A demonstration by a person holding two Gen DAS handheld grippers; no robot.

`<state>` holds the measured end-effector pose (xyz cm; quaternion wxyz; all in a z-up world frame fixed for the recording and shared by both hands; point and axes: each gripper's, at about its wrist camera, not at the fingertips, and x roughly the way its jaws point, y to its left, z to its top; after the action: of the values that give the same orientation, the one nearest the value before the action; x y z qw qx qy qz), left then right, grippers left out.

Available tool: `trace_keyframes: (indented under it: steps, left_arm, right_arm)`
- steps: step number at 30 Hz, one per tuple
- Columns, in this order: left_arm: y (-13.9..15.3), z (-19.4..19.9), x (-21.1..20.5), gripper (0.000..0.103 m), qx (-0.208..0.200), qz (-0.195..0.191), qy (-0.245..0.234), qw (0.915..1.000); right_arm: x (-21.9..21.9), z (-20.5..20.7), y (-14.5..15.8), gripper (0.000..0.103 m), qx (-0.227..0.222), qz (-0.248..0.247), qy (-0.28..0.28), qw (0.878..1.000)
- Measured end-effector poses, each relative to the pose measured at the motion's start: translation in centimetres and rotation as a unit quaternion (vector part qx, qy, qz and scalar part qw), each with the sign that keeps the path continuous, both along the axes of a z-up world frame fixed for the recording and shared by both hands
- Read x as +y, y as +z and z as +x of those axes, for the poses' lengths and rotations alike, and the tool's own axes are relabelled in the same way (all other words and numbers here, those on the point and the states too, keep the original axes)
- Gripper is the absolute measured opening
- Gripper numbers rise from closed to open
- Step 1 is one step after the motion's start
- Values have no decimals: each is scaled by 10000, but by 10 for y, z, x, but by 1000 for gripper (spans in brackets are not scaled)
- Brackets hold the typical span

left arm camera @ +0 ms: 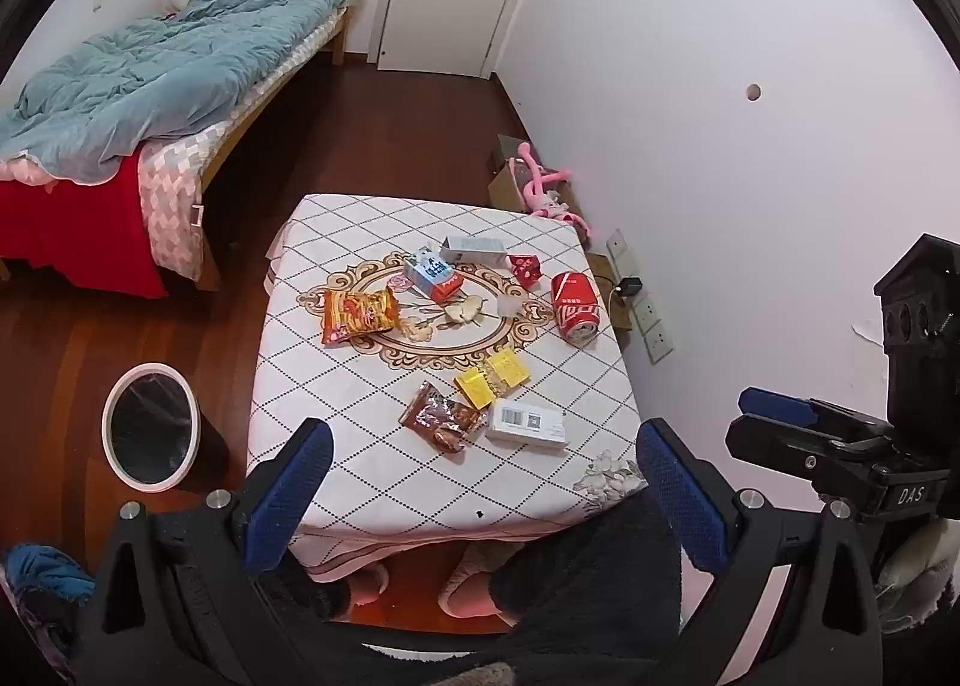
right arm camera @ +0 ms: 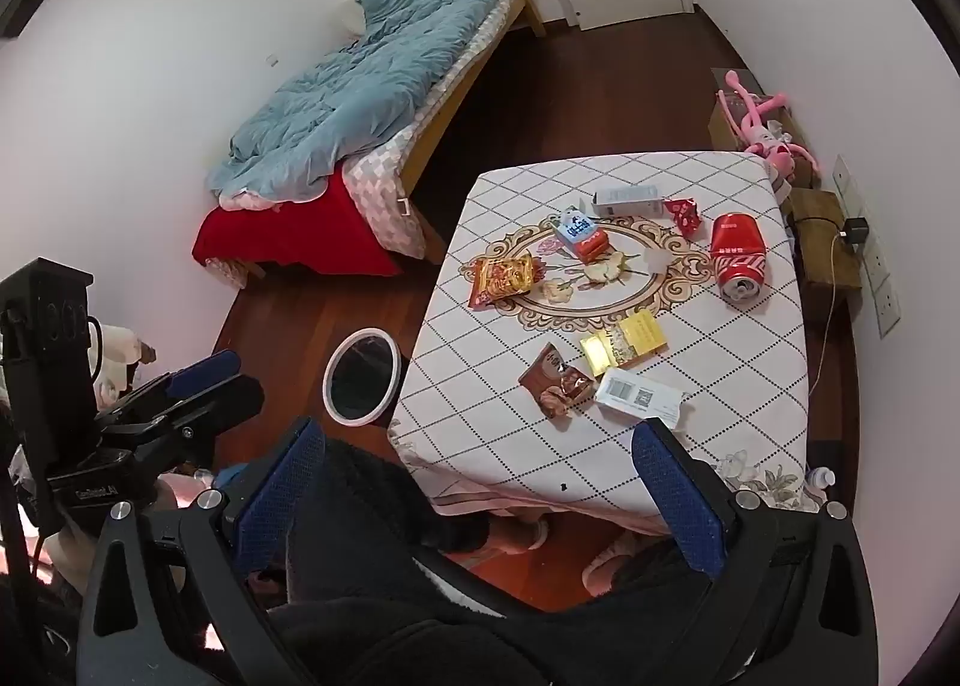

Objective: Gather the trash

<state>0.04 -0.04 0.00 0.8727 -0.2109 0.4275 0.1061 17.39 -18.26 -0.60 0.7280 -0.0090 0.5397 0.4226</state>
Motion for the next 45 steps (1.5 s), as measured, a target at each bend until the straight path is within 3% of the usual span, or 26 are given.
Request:
trace_keyframes:
  steps: [45]
  left_arm:
    - [-7,10,1,103,-108,-240,-43,9996]
  right_arm:
    - [10,-1,-4,103,146,38,78,9999]
